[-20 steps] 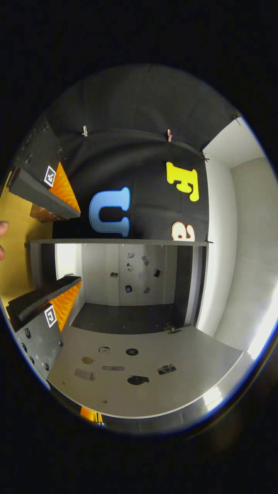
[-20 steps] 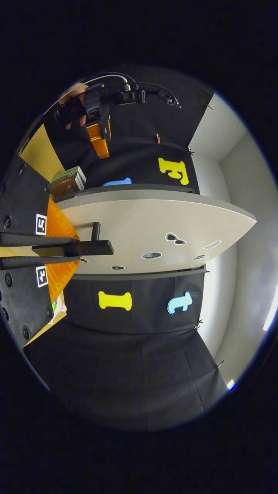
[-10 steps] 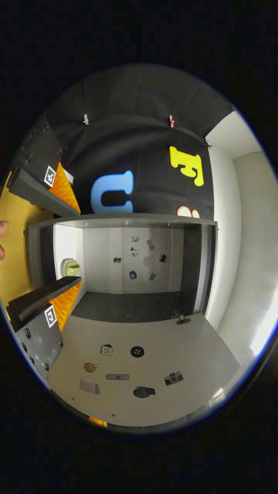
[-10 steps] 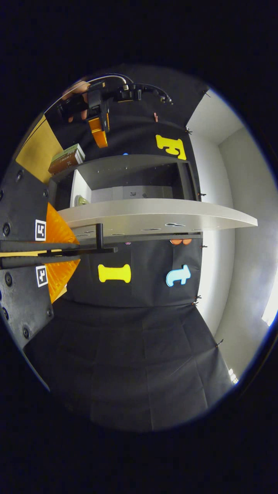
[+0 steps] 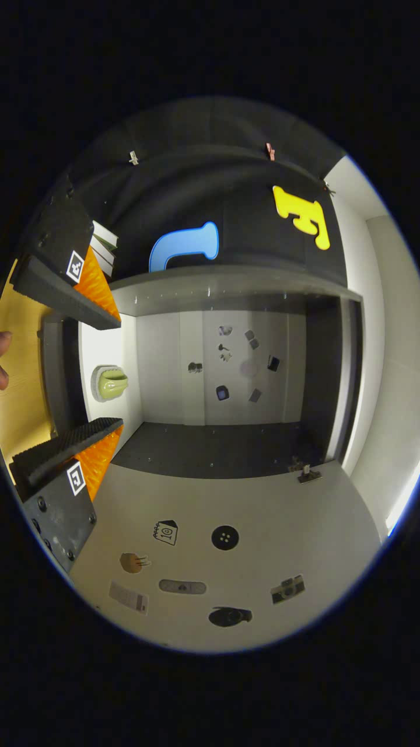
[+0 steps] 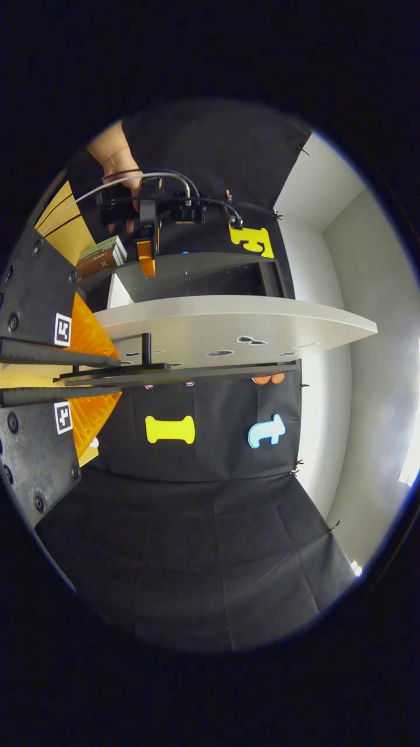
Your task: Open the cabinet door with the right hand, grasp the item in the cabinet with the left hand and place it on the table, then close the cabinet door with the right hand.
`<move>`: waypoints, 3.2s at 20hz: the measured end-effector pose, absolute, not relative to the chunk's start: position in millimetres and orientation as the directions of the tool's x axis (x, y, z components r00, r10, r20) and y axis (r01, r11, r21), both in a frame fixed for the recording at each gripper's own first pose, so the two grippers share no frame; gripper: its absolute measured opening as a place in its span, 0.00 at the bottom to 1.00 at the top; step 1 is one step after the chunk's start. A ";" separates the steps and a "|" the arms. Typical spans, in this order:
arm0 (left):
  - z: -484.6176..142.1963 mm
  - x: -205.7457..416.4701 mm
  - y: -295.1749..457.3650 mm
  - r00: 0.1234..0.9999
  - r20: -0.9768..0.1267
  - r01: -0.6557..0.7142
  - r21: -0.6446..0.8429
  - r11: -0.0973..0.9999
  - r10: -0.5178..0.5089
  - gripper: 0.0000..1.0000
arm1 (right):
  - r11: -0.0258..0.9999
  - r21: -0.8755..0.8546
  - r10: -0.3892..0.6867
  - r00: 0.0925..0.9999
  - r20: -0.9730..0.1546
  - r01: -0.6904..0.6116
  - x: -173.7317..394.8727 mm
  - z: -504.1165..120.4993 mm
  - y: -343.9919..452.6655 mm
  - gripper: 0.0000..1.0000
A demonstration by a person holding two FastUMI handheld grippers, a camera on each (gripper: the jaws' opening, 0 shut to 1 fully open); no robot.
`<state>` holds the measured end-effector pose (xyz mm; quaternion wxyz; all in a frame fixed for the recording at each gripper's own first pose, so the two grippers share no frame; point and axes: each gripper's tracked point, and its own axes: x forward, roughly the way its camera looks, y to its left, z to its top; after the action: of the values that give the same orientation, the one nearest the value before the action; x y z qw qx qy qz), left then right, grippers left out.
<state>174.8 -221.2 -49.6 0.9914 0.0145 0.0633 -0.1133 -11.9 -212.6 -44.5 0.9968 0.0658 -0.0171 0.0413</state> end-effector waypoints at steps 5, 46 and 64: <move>-74.2 231.2 -254.8 0.916 -0.264 0.314 0.001 0.949 -0.303 0.95 | 0.991 0.031 -0.128 0.990 0.066 0.127 -4.9 -67.3 -301.0 0.88; -165.1 271.4 -243.9 0.748 -0.576 0.391 -0.020 0.920 -0.330 0.18 | 0.970 0.030 -0.243 0.970 0.009 0.243 -18.1 -120.3 -380.3 0.97; -372.2 92.2 -240.5 0.774 -0.583 0.283 -0.028 0.959 -0.245 0.19 | 0.983 0.038 -0.183 0.980 0.081 0.181 10.6 -78.5 -320.8 0.97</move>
<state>92.2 -240.5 -372.2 0.9414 0.0306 0.3053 -0.1401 10.6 -320.8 -78.5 0.9948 0.0153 -0.0419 -0.0915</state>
